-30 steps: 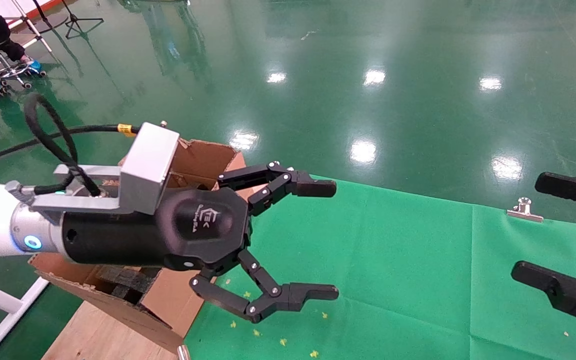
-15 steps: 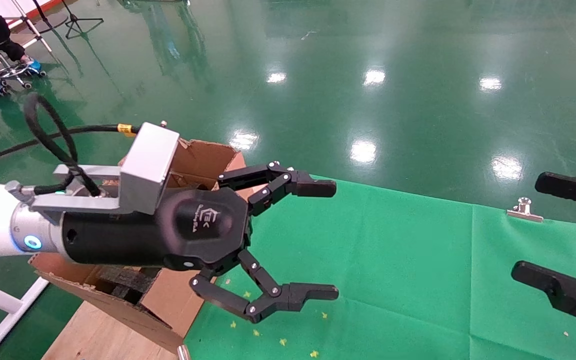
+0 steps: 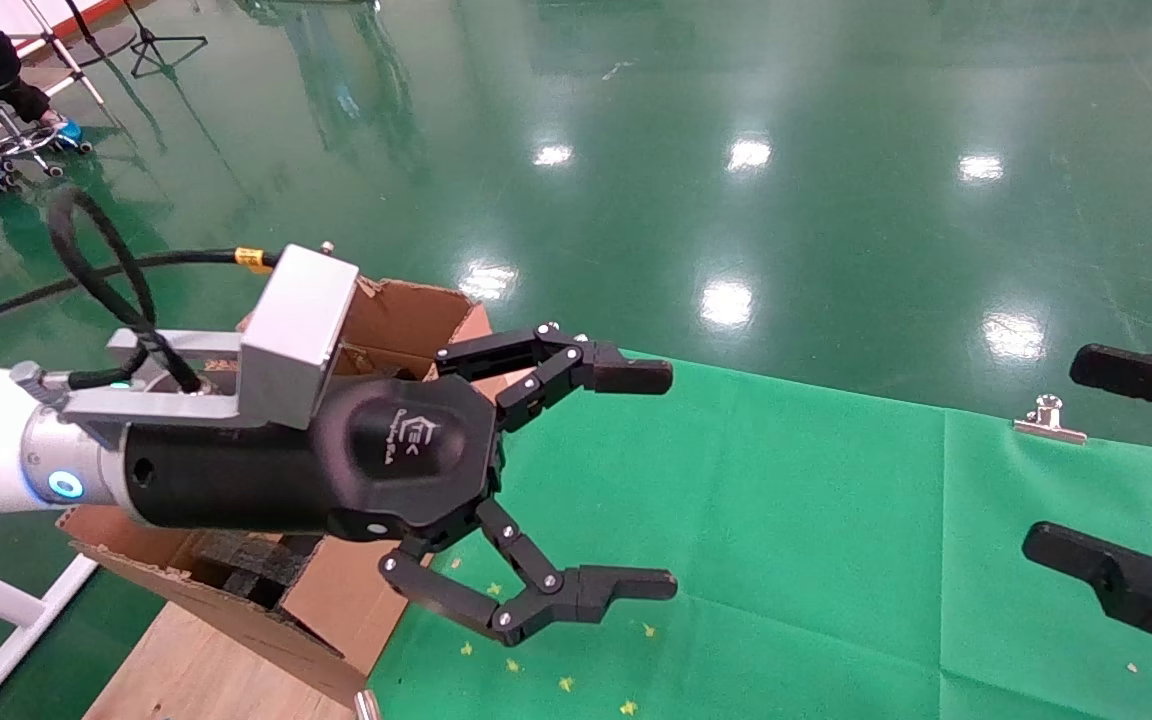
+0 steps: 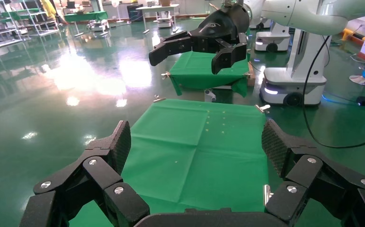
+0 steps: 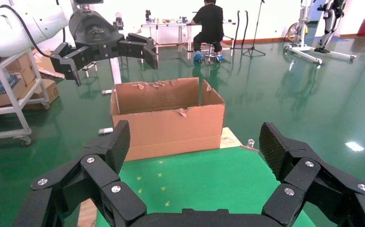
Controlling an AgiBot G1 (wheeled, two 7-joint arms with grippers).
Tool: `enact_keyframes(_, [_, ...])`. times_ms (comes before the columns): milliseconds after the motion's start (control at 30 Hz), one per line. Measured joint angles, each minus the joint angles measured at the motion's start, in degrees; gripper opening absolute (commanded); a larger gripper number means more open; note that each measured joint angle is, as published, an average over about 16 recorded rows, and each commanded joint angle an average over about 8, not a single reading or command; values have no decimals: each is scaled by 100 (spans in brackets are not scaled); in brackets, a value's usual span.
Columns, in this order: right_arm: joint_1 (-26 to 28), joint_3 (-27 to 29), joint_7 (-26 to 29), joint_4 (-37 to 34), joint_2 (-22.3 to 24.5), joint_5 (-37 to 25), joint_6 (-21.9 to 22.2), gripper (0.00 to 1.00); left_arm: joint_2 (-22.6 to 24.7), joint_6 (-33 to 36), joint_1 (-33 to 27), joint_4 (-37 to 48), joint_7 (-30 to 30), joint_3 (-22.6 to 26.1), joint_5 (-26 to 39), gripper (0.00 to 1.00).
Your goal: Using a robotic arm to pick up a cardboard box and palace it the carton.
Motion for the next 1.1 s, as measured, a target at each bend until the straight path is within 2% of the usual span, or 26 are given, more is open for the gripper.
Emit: enact_keyframes(1100, [0, 0, 0, 0, 0, 0, 0, 100, 0, 0, 0, 0, 0, 0, 0, 100])
